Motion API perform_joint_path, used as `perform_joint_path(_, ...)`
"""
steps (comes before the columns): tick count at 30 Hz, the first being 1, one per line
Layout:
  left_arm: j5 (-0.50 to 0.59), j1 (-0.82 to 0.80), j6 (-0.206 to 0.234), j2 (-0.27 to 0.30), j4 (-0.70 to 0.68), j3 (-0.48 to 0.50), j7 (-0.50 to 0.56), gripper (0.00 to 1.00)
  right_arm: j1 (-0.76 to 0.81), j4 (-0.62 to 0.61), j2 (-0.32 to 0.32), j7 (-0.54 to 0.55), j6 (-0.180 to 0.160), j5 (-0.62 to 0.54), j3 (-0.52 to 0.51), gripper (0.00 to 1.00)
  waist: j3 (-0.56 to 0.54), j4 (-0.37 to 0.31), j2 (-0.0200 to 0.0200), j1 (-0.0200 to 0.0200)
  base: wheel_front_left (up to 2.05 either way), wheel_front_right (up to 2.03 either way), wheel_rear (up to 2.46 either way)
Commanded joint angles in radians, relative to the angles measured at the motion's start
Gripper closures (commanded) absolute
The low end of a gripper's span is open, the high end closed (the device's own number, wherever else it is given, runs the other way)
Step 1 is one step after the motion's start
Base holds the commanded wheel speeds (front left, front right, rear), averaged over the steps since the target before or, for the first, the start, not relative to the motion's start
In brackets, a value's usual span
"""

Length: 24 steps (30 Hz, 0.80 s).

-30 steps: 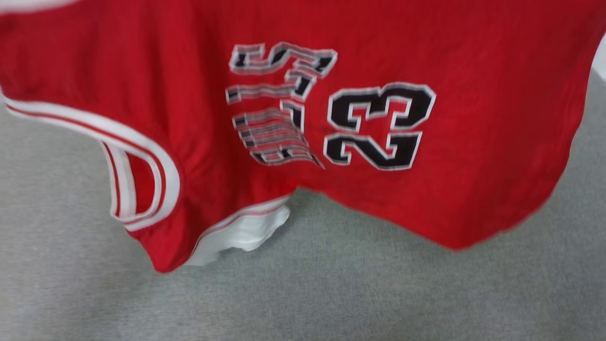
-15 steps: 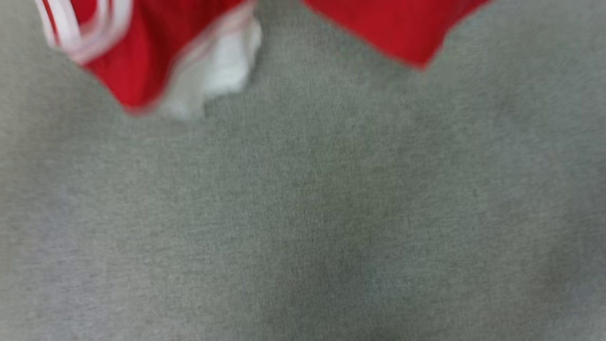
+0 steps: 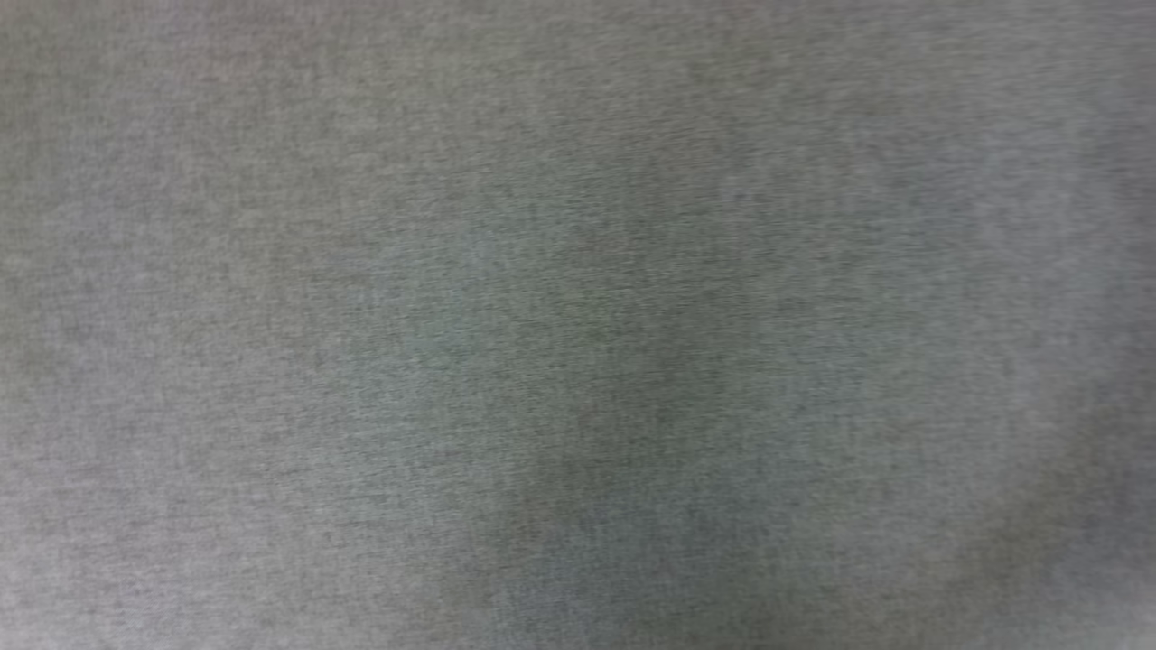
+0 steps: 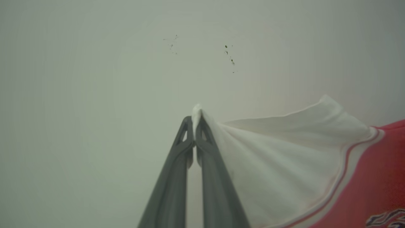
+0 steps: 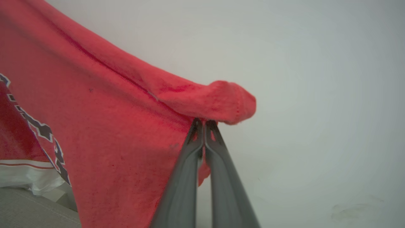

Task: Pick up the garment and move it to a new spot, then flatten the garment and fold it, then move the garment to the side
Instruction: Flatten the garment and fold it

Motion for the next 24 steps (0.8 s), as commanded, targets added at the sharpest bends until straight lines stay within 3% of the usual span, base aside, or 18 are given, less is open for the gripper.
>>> perform_joint_path(1,-0.005,0.011,-0.004,-0.004,0.015,-0.006,-0.018,1.0,0.006,0.019,-0.004,-0.018,-0.001,-0.005,0.009,1.0,0.017,0.015,-0.0001,-0.0002,0.0,0.0,0.0)
perform_joint_path(9,-0.059,0.279,0.001,-0.054,0.048,-0.071,-0.129,1.0,0.145,0.147,0.017,-0.139,-0.001,-0.015,0.079,1.0,-0.015,0.06,-0.0001,-0.0002,0.0,0.0,0.0)
perform_joint_path(12,-0.031,0.431,0.02,-0.041,0.015,-0.121,-0.153,1.0,0.234,0.177,0.034,-0.177,-0.001,0.01,0.1,1.0,-0.058,0.074,-0.0001,-0.0002,0.0,0.0,0.0)
perform_joint_path(19,-0.091,0.838,0.119,0.0,-0.146,-0.167,-0.16,1.0,0.478,0.186,-0.007,-0.238,-0.001,0.055,0.209,1.0,-0.198,0.105,-0.0001,-0.0002,0.0,0.0,0.0)
perform_joint_path(24,-0.123,1.099,0.195,0.05,-0.281,-0.215,-0.13,1.0,0.661,0.162,-0.08,-0.251,-0.001,0.118,0.286,1.0,-0.307,0.134,-0.0001,-0.0002,0.0,0.0,0.0)
